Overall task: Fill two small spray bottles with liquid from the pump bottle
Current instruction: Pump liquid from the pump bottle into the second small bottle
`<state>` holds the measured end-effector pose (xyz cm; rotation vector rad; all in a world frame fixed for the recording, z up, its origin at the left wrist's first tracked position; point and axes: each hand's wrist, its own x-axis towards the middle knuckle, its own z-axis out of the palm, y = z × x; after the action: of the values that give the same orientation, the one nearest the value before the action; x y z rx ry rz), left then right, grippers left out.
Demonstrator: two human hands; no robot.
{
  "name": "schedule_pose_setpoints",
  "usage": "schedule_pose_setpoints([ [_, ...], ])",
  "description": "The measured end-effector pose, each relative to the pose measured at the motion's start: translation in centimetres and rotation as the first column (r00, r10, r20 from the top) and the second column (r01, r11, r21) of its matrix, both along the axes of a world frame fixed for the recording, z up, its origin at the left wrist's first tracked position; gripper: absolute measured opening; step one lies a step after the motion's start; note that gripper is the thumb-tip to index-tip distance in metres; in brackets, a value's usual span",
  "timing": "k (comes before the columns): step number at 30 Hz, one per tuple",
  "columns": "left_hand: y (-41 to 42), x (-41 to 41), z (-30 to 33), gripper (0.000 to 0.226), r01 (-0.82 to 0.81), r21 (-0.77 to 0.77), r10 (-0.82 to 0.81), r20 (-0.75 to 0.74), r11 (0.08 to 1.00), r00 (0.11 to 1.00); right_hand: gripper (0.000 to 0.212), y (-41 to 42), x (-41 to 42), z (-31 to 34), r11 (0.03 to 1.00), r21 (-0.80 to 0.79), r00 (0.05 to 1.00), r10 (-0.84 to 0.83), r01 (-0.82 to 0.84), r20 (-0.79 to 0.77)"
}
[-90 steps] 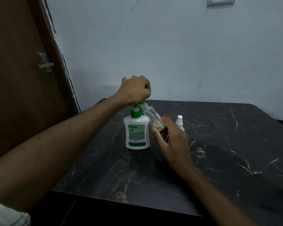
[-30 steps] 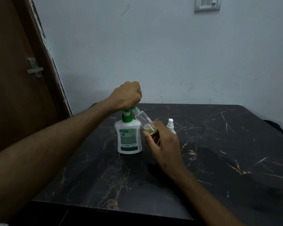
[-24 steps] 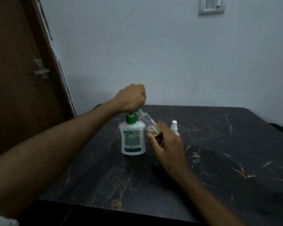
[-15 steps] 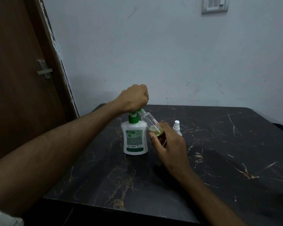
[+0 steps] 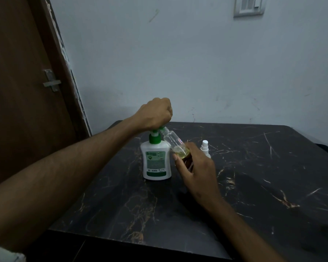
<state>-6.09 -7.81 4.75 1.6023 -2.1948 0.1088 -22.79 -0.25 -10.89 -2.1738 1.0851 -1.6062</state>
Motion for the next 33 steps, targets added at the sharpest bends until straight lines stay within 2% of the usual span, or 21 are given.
schedule_pose_setpoints([
  [9, 0.11, 0.07, -0.24, 0.011, 0.036, 0.031, -0.035, -0.050, 0.999, 0.998, 0.015, -0.01, 0.02, 0.06, 1.000, -0.003, 1.000, -0.014, 0.014, -0.007],
  [13, 0.14, 0.00, 0.29, 0.027, 0.010, 0.010, -0.009, -0.050, 1.000, 0.999, 0.015, -0.04, -0.02, 0.11, 1.000, 0.004, 1.000, -0.005, 0.005, -0.006],
  [18, -0.02, -0.13, -0.12, 0.008, 0.048, 0.027, -0.046, -0.067, 0.998, 0.997, 0.015, -0.32, 0.01, -0.07, 1.000, -0.001, 1.000, -0.016, 0.016, -0.018],
  [26, 0.51, -0.17, 0.43, 0.004, 0.028, 0.033, -0.025, -0.076, 0.999, 0.997, 0.020, -0.30, 0.07, 0.01, 1.000, -0.005, 1.000, -0.010, 0.010, -0.022],
  [31, 0.81, -0.38, 0.03, 0.008, 0.021, 0.064, -0.015, -0.098, 0.998, 0.995, 0.020, -0.12, 0.05, -0.07, 1.000, -0.016, 1.000, -0.017, 0.016, -0.027],
  [33, 0.94, -0.33, 0.21, 0.018, 0.004, 0.072, 0.003, -0.103, 0.997, 0.995, 0.018, -0.06, 0.06, 0.02, 1.000, -0.018, 1.000, -0.015, 0.015, -0.025],
])
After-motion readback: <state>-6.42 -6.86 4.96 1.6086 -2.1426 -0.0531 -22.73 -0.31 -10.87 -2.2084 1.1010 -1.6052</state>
